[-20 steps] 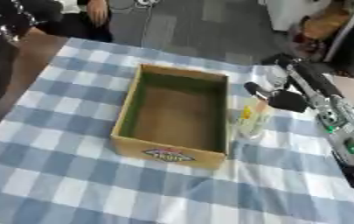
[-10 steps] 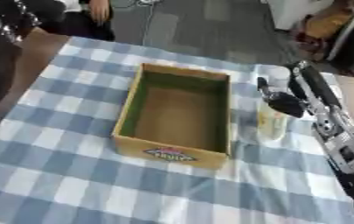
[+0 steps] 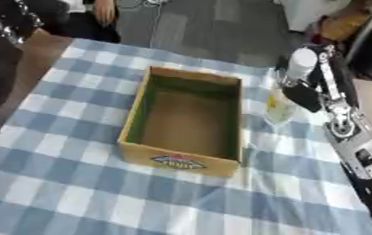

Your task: Pick up objects on the table and place them in the box.

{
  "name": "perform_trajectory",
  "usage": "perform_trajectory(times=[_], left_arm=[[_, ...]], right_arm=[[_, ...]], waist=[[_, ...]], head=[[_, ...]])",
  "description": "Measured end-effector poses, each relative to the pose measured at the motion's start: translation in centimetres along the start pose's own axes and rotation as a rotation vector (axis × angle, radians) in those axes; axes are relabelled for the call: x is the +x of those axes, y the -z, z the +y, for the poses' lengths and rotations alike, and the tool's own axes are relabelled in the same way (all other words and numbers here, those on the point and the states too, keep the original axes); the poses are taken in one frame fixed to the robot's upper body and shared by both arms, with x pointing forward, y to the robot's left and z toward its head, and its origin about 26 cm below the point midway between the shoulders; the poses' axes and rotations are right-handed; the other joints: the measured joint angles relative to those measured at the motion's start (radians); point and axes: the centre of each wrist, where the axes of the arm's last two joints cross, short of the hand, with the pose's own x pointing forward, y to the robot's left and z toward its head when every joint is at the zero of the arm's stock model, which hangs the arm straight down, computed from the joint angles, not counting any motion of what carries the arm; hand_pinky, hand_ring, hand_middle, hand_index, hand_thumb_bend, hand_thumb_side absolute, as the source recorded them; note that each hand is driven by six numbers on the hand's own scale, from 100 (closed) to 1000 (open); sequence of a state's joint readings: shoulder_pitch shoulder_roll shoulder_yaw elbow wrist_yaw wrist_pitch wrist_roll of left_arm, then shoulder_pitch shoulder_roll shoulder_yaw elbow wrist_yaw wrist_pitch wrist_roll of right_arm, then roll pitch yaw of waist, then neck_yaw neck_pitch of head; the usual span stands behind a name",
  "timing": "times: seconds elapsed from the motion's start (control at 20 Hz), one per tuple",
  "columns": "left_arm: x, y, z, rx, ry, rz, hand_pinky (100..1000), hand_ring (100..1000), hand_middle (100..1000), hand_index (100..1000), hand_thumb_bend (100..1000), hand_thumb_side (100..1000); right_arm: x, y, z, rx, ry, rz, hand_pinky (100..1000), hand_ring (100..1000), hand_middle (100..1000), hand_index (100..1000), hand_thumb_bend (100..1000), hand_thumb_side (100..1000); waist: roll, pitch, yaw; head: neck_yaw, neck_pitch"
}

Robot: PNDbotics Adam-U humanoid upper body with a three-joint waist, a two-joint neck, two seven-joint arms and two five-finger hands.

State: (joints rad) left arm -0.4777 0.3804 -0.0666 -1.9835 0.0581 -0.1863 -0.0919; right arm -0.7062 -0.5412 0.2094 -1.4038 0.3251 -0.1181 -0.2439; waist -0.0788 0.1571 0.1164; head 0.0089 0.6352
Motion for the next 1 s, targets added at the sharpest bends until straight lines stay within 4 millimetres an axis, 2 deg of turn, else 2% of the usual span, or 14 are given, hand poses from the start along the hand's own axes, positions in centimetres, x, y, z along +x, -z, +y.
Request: perform_trajectory(times=[0.3,0.6,1.0], left_arm=[[0.0,0.0,0.0,0.0,-0.001,0.0,787,726,813,905,380,780],[0.0,0.0,0.0,0.0,-0.001,-0.001,788,727,814,905,382,777],[0.1,0.3,0.0,0.001,0.001,-0.018,789,729,815,905,387,772]], right_arm=[[3.7,1.3,-2.4,0.016,0.085,-0.066,100,100,100,156,100,396],[6.1,2.0,-4.2,0.086,0.173,-0.107,100,100,100,163,100,396],[6.9,2.8,-4.8,0.184,0.273,-0.107,100,100,100,175,100,398]], waist=[[-0.001,-0.006,0.002],[-0.005,-0.006,0.004],[-0.014,-0.006,0.017]], head=[[0.008,0.002],[0.029,0.012],[0.056,0.029]])
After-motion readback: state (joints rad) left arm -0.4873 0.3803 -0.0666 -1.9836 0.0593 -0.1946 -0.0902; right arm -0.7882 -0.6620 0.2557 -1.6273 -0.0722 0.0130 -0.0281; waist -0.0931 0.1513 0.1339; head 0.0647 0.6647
